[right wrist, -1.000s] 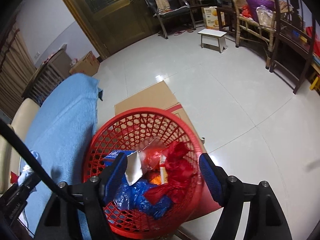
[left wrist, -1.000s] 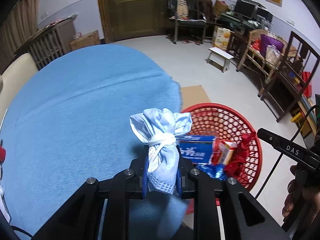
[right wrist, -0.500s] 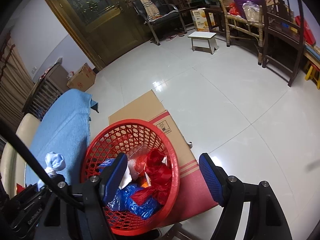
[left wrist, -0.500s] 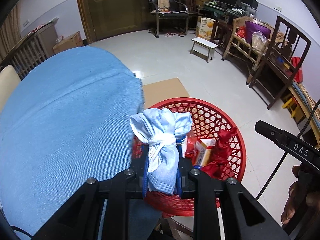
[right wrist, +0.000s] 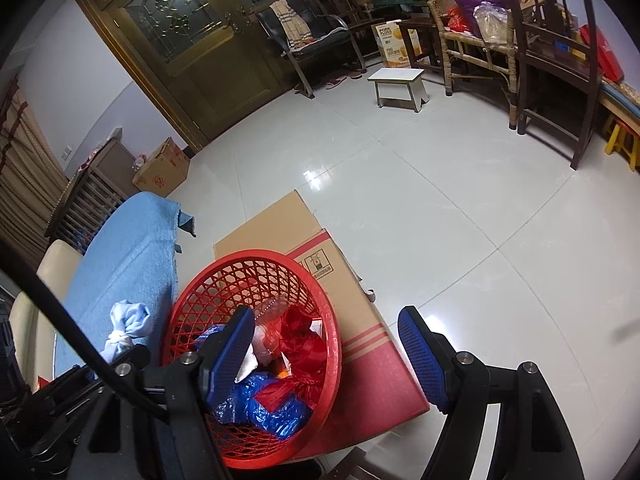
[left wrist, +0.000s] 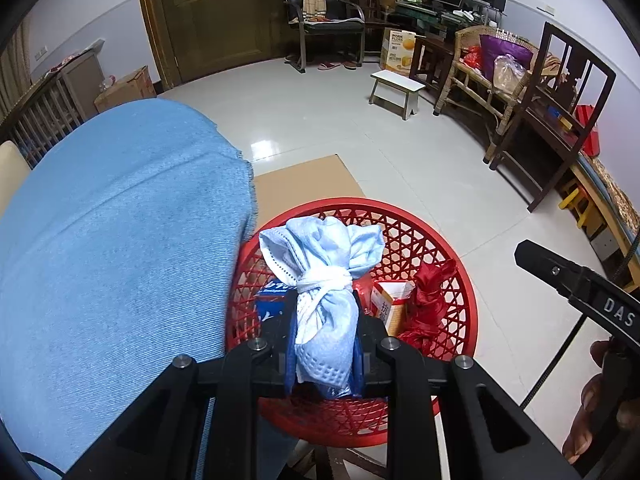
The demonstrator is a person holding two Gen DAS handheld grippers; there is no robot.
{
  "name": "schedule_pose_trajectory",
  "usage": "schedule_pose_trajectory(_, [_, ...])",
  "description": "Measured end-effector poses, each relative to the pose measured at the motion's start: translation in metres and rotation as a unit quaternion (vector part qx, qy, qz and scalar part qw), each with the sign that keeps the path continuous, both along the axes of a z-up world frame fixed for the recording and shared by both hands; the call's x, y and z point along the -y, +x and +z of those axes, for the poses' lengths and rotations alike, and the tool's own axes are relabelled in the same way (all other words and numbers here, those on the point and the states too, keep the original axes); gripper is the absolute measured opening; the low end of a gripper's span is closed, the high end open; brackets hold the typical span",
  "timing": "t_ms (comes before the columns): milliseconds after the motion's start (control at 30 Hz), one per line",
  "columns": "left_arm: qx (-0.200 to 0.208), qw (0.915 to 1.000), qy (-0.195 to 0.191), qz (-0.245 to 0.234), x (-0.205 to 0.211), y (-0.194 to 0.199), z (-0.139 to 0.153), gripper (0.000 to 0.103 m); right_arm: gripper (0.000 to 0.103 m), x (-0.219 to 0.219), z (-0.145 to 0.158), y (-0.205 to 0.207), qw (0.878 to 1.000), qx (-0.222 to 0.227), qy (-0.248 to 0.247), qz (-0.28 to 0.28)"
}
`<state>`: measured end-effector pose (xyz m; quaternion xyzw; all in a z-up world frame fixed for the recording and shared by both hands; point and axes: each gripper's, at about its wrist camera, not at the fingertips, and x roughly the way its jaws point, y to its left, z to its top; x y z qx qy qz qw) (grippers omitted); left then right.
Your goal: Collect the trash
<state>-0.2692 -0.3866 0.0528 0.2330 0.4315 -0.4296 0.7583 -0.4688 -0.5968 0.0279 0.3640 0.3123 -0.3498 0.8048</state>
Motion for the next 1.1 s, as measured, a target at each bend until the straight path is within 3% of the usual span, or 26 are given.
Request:
schedule_pose_trajectory(67, [-0.015,0.9999,0.001,-0.006,0.004,0.001,-0.005,0.024,0.077,0.0,0.003,-0.001,1.0,0.003,-0.002,-0.001])
schedule_pose_trajectory(100, [-0.031,0.9995,0.001,-0.01,0.007,0.002,-0.009,0.033,0.077,0.0,0.005,-0.002,1.0,0.004,-0.004,-0.001])
schedule_pose_trajectory(133, [-0.038,0.9992,0.004,-0.011,0.008,0.003,-0.011,0.059,0.077,0.0,0.007,-0.002,1.0,0.005,-0.006,-0.001])
schedule_pose_trajectory(200, [-0.034,0.9993,0.014,-0.001,0.008,0.004,-0.014,0.081,0.077,-0.001,0.01,0.0,1.0,0.005,-0.008,0.0])
schedule_pose_trajectory(567, [-0.002,0.9992,-0.024,0.032,-0.029,0.02,0.016,0.081,0.077,-0.017,0.018,0.016,1.0,-0.001,-0.019,0.012])
schedule_pose_trajectory(1100, [0.018,0.9911,-0.062,0.116,-0.116,0.052,0.035,0.082,0.079,-0.093,0.035,0.066,0.995,-0.021,-0.057,0.078])
